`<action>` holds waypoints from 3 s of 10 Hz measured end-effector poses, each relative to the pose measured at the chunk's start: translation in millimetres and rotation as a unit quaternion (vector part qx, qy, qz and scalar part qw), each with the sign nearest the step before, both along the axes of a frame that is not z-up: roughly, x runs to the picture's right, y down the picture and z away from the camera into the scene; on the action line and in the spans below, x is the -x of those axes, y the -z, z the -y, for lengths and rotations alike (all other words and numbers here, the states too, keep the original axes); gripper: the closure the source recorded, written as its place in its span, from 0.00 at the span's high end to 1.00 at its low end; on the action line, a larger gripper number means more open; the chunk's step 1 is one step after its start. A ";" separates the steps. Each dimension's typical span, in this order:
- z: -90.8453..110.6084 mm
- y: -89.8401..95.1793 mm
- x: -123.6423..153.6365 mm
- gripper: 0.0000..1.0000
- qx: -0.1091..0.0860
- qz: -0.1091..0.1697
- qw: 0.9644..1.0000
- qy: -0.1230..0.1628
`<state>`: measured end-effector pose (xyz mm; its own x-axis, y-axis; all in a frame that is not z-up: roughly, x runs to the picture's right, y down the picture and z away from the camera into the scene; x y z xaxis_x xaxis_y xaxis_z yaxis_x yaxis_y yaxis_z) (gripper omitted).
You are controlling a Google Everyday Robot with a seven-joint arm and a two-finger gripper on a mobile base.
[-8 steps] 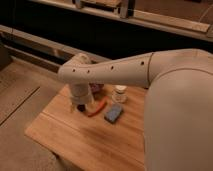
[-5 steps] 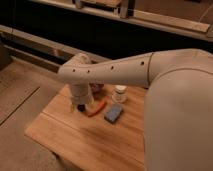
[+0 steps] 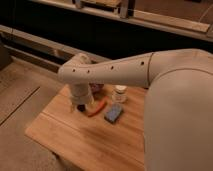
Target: Place the ceramic cup over the eraser
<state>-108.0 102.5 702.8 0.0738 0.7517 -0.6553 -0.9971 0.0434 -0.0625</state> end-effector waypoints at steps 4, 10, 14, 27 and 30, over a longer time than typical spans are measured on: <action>0.0 0.0 0.0 0.65 0.000 0.000 1.000 0.000; 0.0 0.0 0.0 0.65 0.000 0.000 1.000 0.000; 12.7 6.1 1.2 0.65 -0.009 0.002 1.000 -0.003; 84.3 -4.1 -122.1 0.65 -0.011 -0.129 0.981 -0.141; 87.1 -23.5 -157.9 0.65 0.008 -0.151 0.976 -0.154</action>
